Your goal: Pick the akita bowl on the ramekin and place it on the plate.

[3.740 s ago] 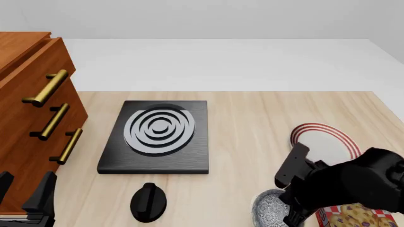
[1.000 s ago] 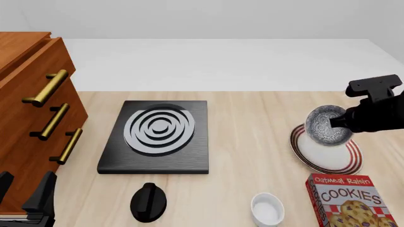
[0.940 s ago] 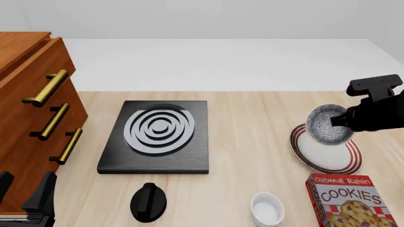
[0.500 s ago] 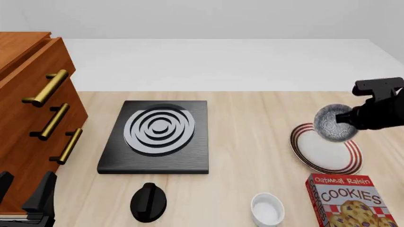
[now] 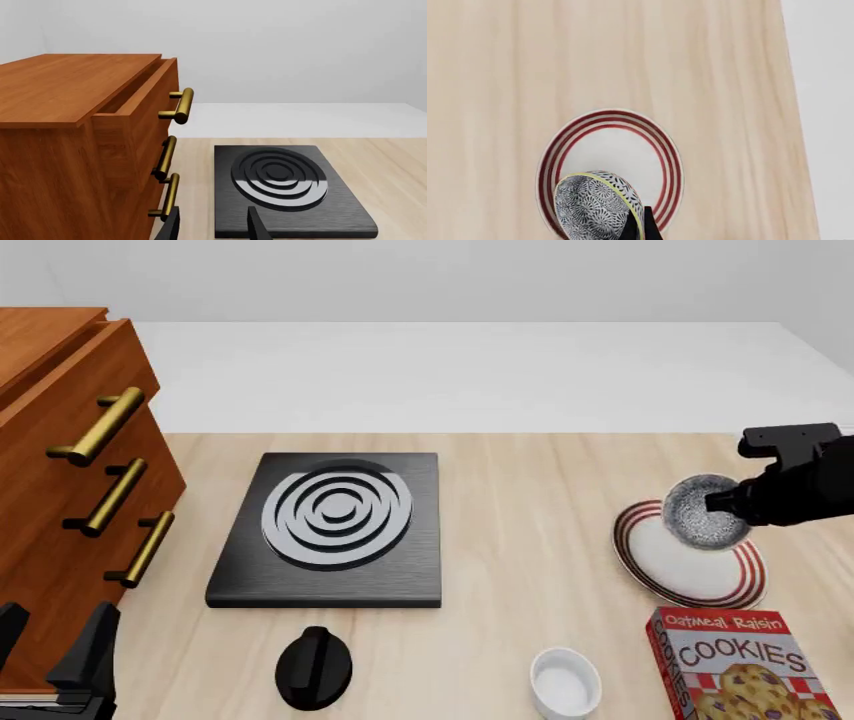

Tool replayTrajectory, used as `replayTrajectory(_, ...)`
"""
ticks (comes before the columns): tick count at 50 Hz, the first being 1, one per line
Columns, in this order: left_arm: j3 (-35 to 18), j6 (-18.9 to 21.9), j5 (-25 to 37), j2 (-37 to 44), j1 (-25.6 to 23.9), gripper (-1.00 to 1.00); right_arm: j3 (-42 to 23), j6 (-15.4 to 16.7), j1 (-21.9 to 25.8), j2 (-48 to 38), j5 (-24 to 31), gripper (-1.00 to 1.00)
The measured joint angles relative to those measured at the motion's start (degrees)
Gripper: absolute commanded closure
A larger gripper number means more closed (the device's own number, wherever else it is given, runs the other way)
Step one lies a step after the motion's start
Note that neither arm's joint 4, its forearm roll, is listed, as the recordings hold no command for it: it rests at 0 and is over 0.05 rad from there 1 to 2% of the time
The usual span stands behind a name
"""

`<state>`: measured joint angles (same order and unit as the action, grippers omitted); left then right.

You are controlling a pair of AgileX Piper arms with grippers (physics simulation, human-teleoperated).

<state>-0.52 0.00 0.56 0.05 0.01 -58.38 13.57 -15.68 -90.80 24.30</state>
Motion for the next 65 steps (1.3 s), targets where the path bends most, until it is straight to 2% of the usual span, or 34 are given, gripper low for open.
replayTrajectory(27, 0.0, 0.0, 0.0, 0.0, 0.0, -1.0, 0.71, -1.68, 0.98, -4.73, -3.59, 1.0)
replayTrajectory(56, 0.0, 0.0, 0.0, 0.0, 0.0, -1.0, 1.08, -2.19, -0.64, -10.94, -7.88, 1.0)
replayTrajectory(65, 0.0, 0.0, 0.0, 0.0, 0.0, -1.0, 0.83, -3.49, -0.8, -12.3, -9.83, 1.0)
